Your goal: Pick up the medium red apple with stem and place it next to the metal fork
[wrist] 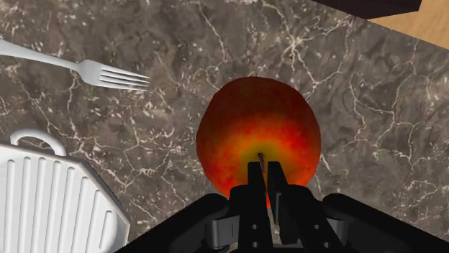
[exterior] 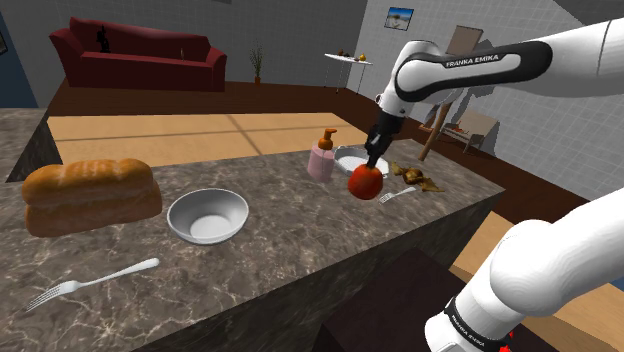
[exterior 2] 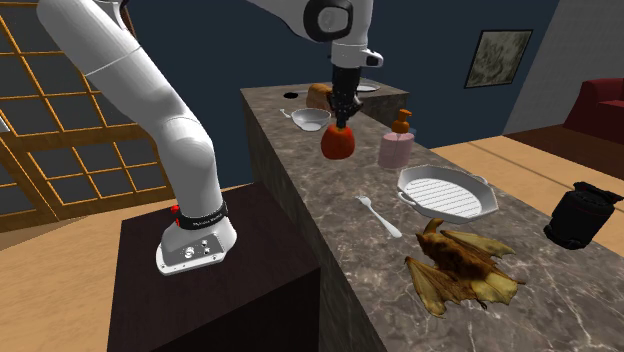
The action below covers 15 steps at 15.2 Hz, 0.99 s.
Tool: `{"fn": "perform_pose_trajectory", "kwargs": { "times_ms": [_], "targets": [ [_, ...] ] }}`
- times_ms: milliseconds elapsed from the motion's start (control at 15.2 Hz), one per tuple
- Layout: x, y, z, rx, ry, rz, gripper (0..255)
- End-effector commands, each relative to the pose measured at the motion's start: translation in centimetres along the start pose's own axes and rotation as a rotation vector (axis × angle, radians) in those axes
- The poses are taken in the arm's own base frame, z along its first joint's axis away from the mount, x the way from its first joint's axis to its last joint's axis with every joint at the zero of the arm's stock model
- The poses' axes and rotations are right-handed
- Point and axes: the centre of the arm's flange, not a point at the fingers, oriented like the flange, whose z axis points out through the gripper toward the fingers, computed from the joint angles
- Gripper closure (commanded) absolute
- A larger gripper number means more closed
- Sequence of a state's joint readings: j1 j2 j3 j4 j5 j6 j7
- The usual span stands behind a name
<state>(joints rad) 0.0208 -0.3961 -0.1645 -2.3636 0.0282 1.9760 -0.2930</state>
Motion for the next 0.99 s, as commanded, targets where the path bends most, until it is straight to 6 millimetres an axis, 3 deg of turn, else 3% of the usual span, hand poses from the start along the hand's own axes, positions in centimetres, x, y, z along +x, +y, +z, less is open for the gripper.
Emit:
{"fn": "perform_pose_trajectory", "kwargs": {
  "times_ms": [0,924],
  "targets": [
    [0.1,0.0,-1.0,0.0,0.0,0.0,255],
    [0.3,-0.6,-8.4,0.0,0.0,0.0,255]
  ]
}}
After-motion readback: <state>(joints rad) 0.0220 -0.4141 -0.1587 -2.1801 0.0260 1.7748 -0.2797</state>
